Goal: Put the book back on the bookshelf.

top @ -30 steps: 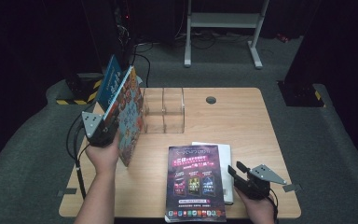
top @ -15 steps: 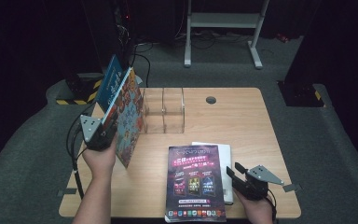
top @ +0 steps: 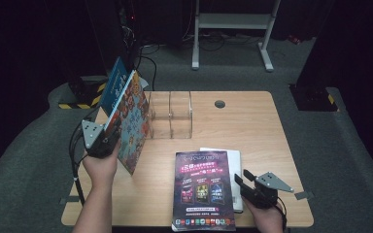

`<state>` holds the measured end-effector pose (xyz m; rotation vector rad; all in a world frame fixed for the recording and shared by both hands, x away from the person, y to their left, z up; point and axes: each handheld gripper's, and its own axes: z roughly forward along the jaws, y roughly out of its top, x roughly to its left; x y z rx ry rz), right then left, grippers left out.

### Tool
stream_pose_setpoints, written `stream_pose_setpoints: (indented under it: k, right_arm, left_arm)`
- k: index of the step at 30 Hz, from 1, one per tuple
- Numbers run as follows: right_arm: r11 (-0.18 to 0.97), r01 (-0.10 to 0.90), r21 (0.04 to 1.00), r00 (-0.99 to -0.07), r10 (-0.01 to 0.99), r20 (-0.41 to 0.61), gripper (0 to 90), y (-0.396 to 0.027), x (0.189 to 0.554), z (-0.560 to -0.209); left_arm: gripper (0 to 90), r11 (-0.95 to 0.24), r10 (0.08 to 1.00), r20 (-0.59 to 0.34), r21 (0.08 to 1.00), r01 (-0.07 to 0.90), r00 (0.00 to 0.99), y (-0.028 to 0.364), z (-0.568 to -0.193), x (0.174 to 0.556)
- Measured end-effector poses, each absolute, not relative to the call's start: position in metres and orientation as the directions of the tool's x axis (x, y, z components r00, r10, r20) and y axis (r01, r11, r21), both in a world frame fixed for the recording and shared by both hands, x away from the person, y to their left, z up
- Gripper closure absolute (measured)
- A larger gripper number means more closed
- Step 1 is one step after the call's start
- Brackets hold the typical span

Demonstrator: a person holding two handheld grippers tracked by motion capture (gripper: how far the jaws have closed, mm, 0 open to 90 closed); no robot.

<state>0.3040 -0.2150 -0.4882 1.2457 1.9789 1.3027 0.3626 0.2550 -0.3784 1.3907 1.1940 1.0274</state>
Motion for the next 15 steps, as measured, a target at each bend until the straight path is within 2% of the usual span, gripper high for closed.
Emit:
stream_pose_setpoints:
  k: [15]
  right_arm:
    - [0.147,0.433,0.889,-0.486,0.869,0.093,57.3,-0.215,0.304,-0.488]
  left_arm:
    - [72.4,-0.048,0.985,0.021,0.987,0.156,0.171,0.263,-0.386,0.352]
